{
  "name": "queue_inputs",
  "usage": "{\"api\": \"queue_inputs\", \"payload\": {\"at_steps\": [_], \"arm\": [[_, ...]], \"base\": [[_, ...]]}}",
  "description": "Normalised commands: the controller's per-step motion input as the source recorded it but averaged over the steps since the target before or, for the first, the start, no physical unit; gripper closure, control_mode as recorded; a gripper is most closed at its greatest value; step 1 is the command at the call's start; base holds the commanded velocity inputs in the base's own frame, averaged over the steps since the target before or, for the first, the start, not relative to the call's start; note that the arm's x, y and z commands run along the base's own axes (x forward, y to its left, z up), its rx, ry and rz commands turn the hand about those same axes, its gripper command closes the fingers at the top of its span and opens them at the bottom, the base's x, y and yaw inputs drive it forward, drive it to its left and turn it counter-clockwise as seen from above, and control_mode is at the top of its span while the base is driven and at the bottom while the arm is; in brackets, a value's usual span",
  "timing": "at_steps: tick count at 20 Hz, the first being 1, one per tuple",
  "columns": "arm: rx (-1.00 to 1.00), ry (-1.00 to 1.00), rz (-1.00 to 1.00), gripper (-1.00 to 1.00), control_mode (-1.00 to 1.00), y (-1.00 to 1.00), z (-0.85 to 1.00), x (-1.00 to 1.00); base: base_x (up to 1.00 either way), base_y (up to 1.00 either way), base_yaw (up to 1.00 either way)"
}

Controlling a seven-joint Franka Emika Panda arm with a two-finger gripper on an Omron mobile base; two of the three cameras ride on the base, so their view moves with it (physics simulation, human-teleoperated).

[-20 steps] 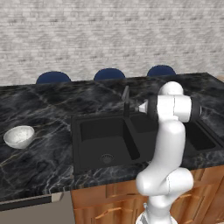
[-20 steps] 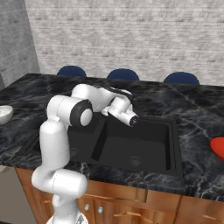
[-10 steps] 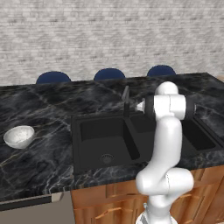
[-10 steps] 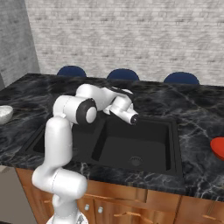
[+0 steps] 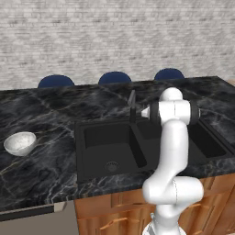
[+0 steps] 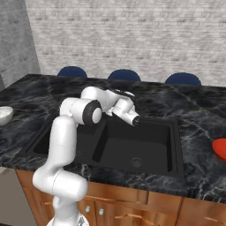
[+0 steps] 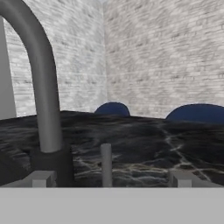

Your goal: Rinse each bowl for a few seconds and place them down in the sink or on the counter.

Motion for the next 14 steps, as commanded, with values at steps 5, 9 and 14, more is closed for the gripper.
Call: {"api": "queue_inputs", "payload": {"at_steps": [5,9,14], "arm": [[0.0,0.0,0.0,-1.0,-1.0,0.0,-0.16,0.31],[0.0,0.0,0.0,-1.0,-1.0,0.0,-0.13,0.31],[0.0,0.0,0.0,-1.0,-1.0,0.0,-0.1,0.31]], "base": [[0.0,0.0,0.0],[0.0,0.0,0.0],[0.0,0.0,0.0]]}}
